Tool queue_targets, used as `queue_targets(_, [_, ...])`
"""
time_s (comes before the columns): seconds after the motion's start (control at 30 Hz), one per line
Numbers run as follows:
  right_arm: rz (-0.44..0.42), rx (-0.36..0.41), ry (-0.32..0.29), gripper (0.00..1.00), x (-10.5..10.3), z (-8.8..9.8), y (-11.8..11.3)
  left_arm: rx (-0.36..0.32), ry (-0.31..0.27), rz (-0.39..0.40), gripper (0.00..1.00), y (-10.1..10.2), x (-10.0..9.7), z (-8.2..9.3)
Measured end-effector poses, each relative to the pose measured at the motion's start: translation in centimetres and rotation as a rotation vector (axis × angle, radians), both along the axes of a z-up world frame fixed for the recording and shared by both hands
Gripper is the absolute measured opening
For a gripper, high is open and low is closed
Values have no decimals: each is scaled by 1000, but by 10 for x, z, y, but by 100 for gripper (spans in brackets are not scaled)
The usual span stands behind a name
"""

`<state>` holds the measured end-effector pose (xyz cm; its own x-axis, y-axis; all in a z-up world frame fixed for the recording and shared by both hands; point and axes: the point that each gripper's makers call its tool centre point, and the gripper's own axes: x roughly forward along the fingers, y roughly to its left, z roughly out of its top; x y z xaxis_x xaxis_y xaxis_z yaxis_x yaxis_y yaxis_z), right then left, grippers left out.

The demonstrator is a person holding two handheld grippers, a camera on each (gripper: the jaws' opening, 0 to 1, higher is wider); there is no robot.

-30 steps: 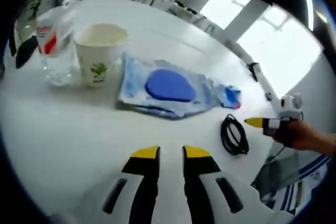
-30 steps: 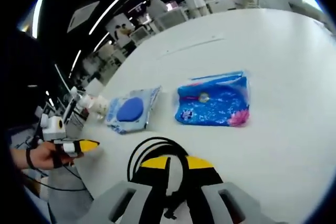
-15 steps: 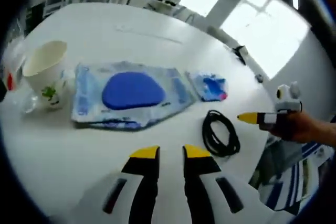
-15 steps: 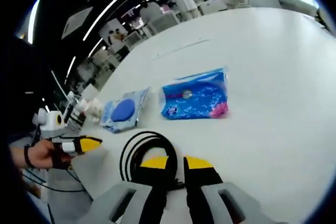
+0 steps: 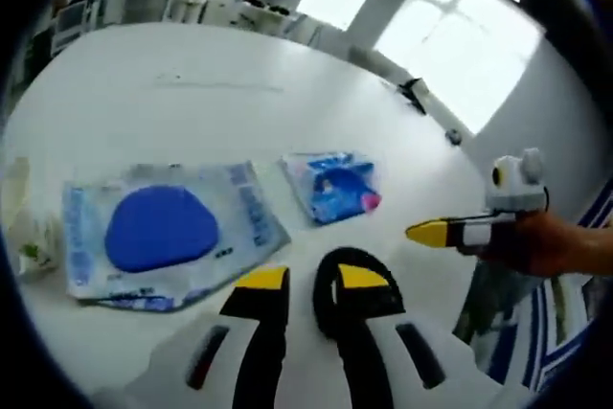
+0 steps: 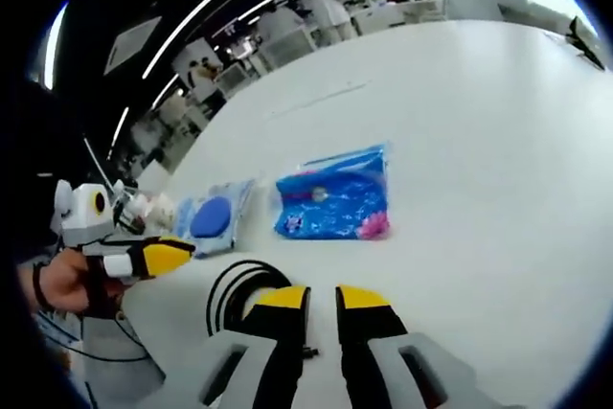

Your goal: Arrange the tabletop items into an orderly group along one side of the table until the central work area is clear of visible clutter.

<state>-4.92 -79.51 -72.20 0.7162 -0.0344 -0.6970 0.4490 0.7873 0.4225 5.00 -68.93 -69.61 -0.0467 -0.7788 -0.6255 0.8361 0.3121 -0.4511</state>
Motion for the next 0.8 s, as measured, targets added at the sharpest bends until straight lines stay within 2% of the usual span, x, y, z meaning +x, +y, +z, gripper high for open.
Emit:
queue_targets(0.13, [-32, -11, 9, 9, -2, 9, -7, -1, -13, -10, 17, -16, -2, 1])
queue_targets(0.37, [-51, -24, 22, 11, -4, 15, -14, 17, -25, -1, 18, -38, 0, -7])
queue_targets(0.47, [-61, -25, 30, 12, -4, 13, -23, 32, -47, 8, 18, -45, 3, -13])
queue_targets(0.8, [-62, -22, 48, 14, 8, -1, -45, 65, -63, 32, 18, -63, 21, -32])
